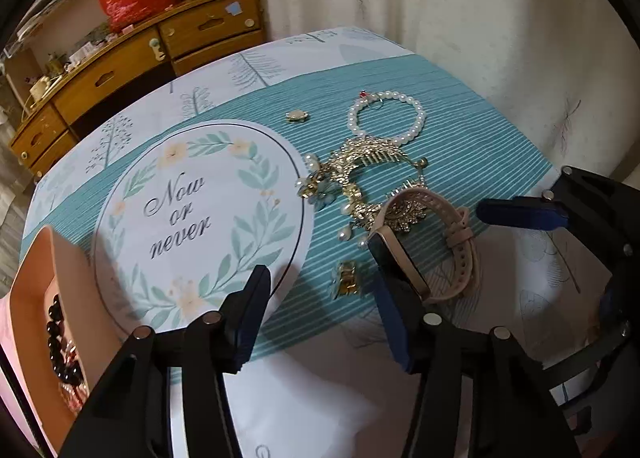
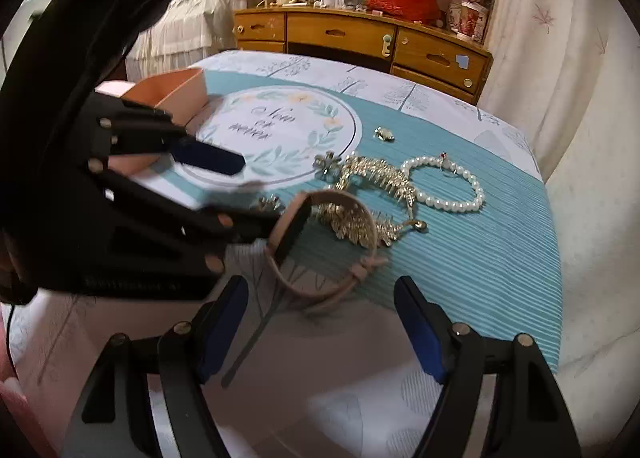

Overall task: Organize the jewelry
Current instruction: 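Grasp the pink-strapped watch with the left tool, then lower the watch into the tray and open the left tool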

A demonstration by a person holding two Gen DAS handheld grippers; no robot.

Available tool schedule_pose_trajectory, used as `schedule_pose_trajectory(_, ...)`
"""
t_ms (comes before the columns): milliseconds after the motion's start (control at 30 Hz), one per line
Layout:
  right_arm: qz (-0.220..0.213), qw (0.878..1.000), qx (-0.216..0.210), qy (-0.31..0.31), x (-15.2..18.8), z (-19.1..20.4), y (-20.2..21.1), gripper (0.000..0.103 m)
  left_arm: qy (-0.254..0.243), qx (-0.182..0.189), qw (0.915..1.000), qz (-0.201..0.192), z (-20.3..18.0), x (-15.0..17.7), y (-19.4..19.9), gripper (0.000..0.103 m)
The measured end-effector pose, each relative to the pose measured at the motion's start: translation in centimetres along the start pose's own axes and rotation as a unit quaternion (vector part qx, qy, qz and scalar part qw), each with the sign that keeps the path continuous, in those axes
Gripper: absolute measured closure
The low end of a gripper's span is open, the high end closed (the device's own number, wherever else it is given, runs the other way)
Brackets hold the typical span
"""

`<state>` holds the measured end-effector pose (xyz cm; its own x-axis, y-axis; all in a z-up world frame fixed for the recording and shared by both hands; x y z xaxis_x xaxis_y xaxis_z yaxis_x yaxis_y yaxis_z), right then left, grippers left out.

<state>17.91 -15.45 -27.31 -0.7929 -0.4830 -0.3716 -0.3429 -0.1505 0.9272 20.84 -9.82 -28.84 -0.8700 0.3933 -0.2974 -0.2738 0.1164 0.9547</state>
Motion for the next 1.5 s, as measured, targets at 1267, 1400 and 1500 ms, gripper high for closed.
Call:
schedule_pose_trajectory(1267,-0.020,0.992,-0.073,-0.100,-5.3,6.6,1.4,0.056,0.044,0.021,0.9988,0.008,7.7,3.2,8.2,0.086)
schedule_pose_trajectory(1400,-0.039,0.992,-0.083,-0.085,-7.2,9.7,2.4,0.060,0.078,0.019,0.9967,0.001,11.1,4.6,9.6,0.086)
schedule_pose_trajectory(1500,-0.049,0.991,-0.093,-0.083,-8.8,11.8,3.0,0.061,0.099,0.012,0.9950,-0.001,13.5,5.5,10.2,0.086)
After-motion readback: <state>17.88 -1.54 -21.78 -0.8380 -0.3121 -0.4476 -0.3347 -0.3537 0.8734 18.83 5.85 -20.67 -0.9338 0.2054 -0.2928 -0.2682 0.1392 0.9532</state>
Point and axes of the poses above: each gripper's, at about its wrist camera, not at the fingertips, and y roughly against the way its jaws point, z to its left, x to its underside, the point moved 10 cm from there along -y, roughly the way its jaws point, and after that the axes turned 14 degrees about z, right-handed, at the moved point
